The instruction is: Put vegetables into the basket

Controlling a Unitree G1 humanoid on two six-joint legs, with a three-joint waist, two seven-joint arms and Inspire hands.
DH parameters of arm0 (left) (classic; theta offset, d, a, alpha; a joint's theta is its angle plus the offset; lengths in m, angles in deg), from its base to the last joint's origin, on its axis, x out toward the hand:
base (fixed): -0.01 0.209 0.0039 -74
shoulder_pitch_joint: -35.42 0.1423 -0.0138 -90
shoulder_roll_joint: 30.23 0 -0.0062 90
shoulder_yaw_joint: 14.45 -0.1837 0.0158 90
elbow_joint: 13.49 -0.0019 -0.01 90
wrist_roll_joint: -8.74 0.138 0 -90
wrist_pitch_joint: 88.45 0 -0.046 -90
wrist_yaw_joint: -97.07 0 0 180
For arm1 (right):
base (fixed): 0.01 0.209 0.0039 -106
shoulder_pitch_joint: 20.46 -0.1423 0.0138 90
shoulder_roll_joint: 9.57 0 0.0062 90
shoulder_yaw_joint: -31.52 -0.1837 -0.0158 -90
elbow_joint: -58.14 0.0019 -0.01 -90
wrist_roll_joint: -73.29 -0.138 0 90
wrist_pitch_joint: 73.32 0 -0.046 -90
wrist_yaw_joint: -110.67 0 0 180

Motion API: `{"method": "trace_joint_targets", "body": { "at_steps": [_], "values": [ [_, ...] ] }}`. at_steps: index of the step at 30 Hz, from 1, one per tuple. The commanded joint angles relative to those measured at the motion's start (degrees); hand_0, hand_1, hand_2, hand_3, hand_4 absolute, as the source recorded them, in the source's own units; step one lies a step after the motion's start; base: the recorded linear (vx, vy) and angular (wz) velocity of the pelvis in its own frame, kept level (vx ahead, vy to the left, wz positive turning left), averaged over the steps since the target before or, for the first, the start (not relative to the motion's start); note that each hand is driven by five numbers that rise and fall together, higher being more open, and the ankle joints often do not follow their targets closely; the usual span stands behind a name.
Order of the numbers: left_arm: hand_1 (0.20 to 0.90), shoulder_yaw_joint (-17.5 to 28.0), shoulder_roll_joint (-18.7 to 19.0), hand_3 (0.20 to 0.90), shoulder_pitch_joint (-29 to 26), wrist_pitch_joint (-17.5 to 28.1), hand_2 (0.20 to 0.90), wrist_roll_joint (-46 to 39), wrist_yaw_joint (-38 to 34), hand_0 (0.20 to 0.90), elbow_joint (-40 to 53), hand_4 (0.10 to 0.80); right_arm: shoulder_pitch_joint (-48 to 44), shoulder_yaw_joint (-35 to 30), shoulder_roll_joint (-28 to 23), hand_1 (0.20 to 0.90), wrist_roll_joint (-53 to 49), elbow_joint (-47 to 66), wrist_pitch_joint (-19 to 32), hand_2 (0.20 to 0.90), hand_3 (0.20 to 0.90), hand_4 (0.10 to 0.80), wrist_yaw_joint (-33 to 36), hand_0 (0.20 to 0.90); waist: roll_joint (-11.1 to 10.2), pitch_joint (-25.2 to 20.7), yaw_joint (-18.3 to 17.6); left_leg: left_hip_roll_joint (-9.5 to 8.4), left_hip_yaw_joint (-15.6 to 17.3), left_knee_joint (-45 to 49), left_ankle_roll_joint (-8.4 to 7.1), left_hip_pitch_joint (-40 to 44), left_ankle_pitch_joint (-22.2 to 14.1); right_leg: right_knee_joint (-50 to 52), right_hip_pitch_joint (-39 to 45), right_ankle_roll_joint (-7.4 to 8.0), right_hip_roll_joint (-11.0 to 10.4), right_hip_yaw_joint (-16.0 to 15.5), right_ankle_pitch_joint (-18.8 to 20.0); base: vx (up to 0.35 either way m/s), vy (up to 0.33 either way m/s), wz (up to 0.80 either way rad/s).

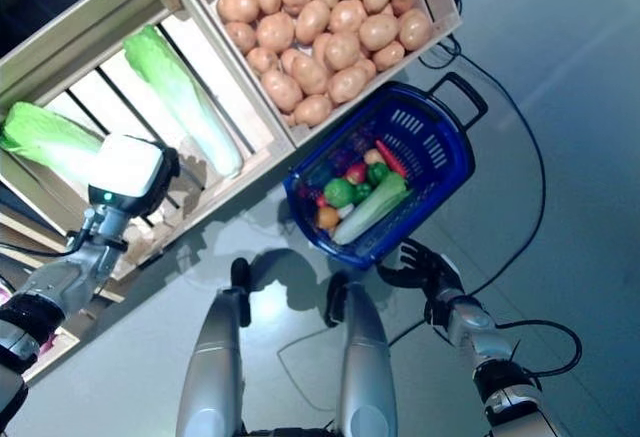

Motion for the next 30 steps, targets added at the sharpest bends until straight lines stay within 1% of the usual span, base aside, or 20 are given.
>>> {"method": "trace_joint_targets", "body": {
  "at_steps": [1, 2, 3, 4, 5, 8, 19, 28, 30],
  "values": [
    [0.3, 8.29, 6.28, 0.3, -1.15, -0.93, 0.3, -6.74, -5.75, 0.3, 4.77, 0.4, 1.99, -4.92, -3.79, 0.9, -0.65, 1.77, 3.58, 0.9, 0.9, 0.8, 1.09, 0.9, 1.23, -0.09, 0.63, -1.75, 3.56, 3.37, 4.37, 0.96, -5.12, -7.25, 4.34, 3.39, -2.4, 1.88, 6.7, 0.0, 0.0, 0.0],
    [0.3, 8.74, 6.23, 0.3, -0.69, -0.85, 0.3, -6.72, -5.8, 0.3, 5.58, 0.4, 2.16, -4.93, -3.71, 0.9, -0.7, 1.66, 3.83, 0.9, 0.9, 0.8, 0.95, 0.9, 1.2, -0.09, 0.76, -1.78, 3.51, 3.31, 4.34, 1.16, -5.16, -7.45, 4.65, 3.42, -2.43, 1.75, 6.68, 0.0, 0.0, 0.0],
    [0.356, 9.41, 5.97, 0.356, 0.01, -0.11, 0.356, -5.91, -6.02, 0.356, 5.75, 0.438, 2.25, -5.1, -3.43, 0.9, -0.4, 1.34, 4.16, 0.9, 0.9, 0.8, 0.79, 0.9, 1.13, -0.09, 0.93, -1.79, 3.41, 3.28, 4.37, 1.3, -5.16, -7.5, 4.84, 3.45, -2.38, 1.78, 6.69, 0.0, 0.0, 0.0],
    [0.815, 9.74, 5.88, 0.815, 0.33, 0.16, 0.815, -5.38, -5.61, 0.815, 6.03, 0.744, 2.28, -5.13, -3.32, 0.9, -0.54, 1.23, 4.26, 0.9, 0.9, 0.8, 0.91, 0.9, 1.07, -0.09, 1.0, -1.71, 3.39, 3.28, 4.35, 1.35, -5.23, -7.49, 4.84, 3.4, -2.38, 1.76, 6.64, 0.0, 0.0, 0.0],
    [0.9, 9.87, 5.65, 0.9, 0.72, -0.15, 0.9, -4.81, -5.49, 0.9, 6.54, 0.8, 2.28, -5.24, -3.15, 0.9, -0.54, 1.16, 4.24, 0.9, 0.9, 0.8, 1.1, 0.9, 1.08, -0.09, 1.03, -1.68, 3.41, 3.39, 4.36, 1.33, -5.29, -7.34, 4.78, 3.41, -2.36, 1.81, 6.61, 0.0, 0.0, 0.0],
    [0.9, 10.0, 5.73, 0.9, 1.03, 0.11, 0.9, -4.28, -4.41, 0.9, 6.73, 0.8, 2.21, -5.34, -3.13, 0.9, -0.38, 0.65, 4.14, 0.9, 0.9, 0.8, 0.92, 0.9, 1.02, -0.09, 1.14, -1.63, 3.27, 4.0, 4.43, 1.14, -5.62, -6.67, 4.5, 3.39, -2.52, 1.82, 6.41, 0.0, 0.0, 0.0],
    [0.9, 8.78, 6.76, 0.9, 1.12, -1.5, 0.9, -5.3, -0.57, 0.9, 7.1, 0.8, 2.16, -5.09, -3.43, 0.9, -0.19, 1.37, 3.27, 0.9, 0.9, 0.8, 1.29, 0.9, 1.01, -0.09, 1.06, -1.36, 3.43, 4.53, 4.37, -0.24, -5.5, -6.5, 3.28, 3.49, -2.72, 1.98, 6.78, 0.0, 0.0, 0.0],
    [0.9, 7.56, 8.12, 0.9, 0.79, -1.53, 0.9, -6.81, 6.3, 0.9, 7.47, 0.8, 1.71, -4.72, -3.96, 0.9, 0.13, 1.72, 3.17, 0.9, 0.9, 0.8, 1.29, 0.9, 1.26, -0.09, 1.14, -1.15, 3.34, 3.41, 4.17, -0.75, -4.59, -7.16, 2.79, 3.72, -2.81, 1.87, 7.28, -0.003, 0.0, 0.01],
    [0.9, 7.03, 8.23, 0.9, 0.64, -0.32, 0.9, -10.12, 9.72, 0.9, 7.65, 0.8, 1.41, -4.68, -4.24, 0.9, 0.08, 1.51, 3.34, 0.9, 0.9, 0.8, 1.13, 0.9, 1.41, -0.09, 1.14, -1.14, 3.34, 3.45, 4.13, -1.11, -4.51, -7.08, 2.46, 3.67, -2.82, 1.83, 7.27, 0.0, 0.0, 0.0]
  ]
}}
